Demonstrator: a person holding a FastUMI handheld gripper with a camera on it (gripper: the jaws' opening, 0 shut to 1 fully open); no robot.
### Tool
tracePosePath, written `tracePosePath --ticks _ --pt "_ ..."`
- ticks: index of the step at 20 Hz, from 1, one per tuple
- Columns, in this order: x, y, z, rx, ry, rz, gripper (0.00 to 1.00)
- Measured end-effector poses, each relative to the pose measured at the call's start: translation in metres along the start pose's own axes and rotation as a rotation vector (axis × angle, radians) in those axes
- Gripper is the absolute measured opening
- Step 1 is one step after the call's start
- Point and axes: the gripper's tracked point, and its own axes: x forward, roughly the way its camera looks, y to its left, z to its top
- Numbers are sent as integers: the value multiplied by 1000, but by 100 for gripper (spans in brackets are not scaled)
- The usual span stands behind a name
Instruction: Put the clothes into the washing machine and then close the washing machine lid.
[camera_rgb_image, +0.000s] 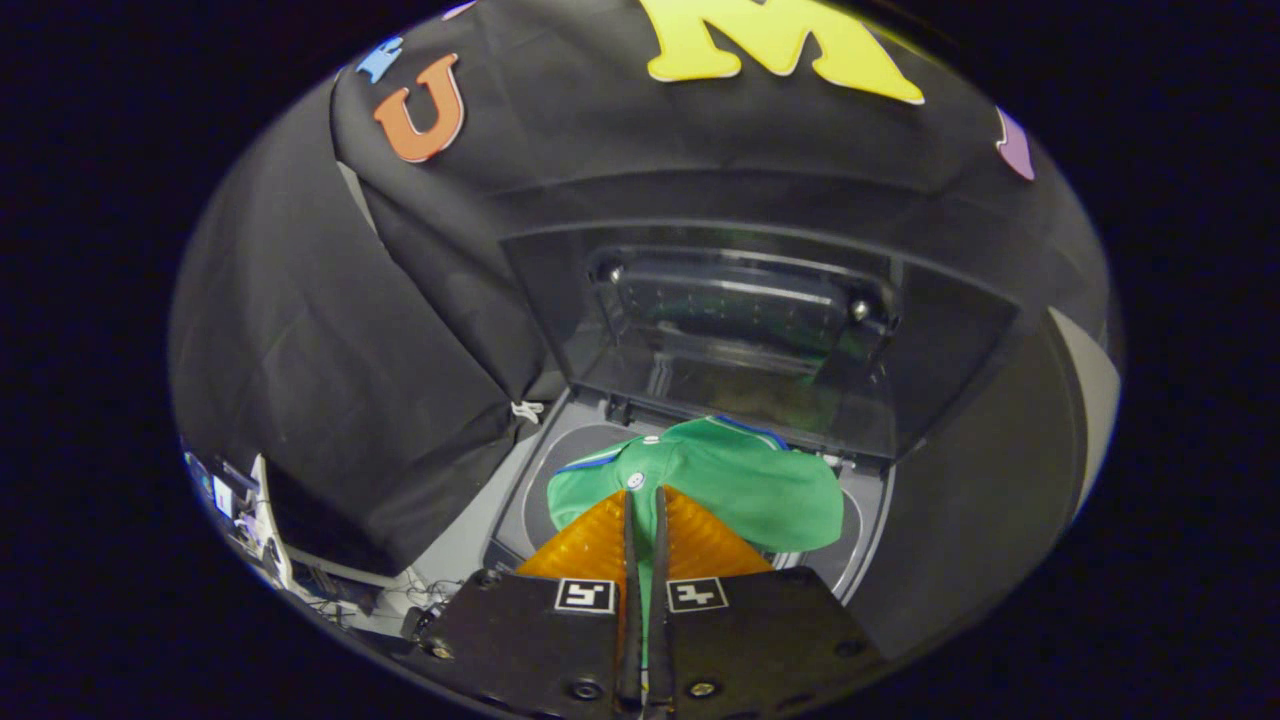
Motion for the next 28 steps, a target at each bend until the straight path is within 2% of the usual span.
tracePosePath --ticks 6,11,25,28 --pt "45 -12 -12 43 20 -55 6" --pt "66 -12 -26 75 82 -62 6" --pt "68 -20 -29 115 89 -62 6" --pt "72 -29 -34 140 107 -92 6"
